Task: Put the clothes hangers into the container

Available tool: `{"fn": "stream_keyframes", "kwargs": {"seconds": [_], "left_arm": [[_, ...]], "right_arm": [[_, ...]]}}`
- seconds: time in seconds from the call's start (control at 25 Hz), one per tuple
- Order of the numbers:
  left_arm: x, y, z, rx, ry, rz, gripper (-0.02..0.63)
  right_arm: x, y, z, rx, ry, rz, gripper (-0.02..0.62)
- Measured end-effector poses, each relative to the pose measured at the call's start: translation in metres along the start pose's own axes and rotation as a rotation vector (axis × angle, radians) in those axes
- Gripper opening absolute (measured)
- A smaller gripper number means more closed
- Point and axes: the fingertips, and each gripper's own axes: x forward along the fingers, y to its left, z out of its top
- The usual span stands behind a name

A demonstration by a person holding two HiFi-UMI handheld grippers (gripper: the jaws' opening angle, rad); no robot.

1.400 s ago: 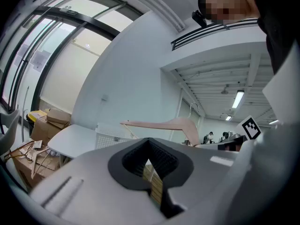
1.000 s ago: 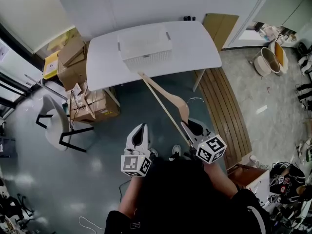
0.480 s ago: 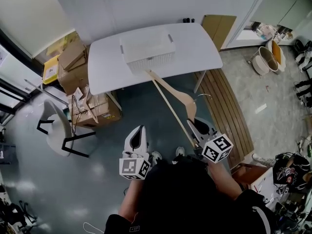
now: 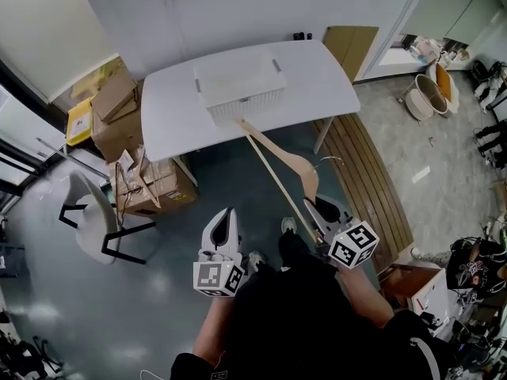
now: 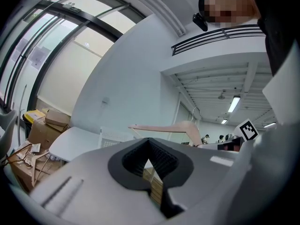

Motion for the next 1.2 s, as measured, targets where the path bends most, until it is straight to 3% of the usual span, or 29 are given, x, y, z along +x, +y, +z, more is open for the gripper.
{"fn": "stream_keyframes", "kwargs": {"seconds": [0.32, 0.8, 1.2], "left_arm": [[0.033, 0.009, 0.0, 0.012, -0.004, 0.017, 0.003], [0.126, 0.016, -0.001, 0.003, 0.004, 0.054, 0.003], [0.201, 0.015, 0.005, 0.013, -0.014, 0.137, 0.003]], "right_arm": [[0.027, -0.028, 0.009, -0.009, -0.005, 0.03, 0.061], [0.087, -0.103, 0.041, -0.01, 0.006, 0.091, 0.061], [0.125, -0.165, 0.068, -0.018, 0.032, 0.182, 0.061]]}}
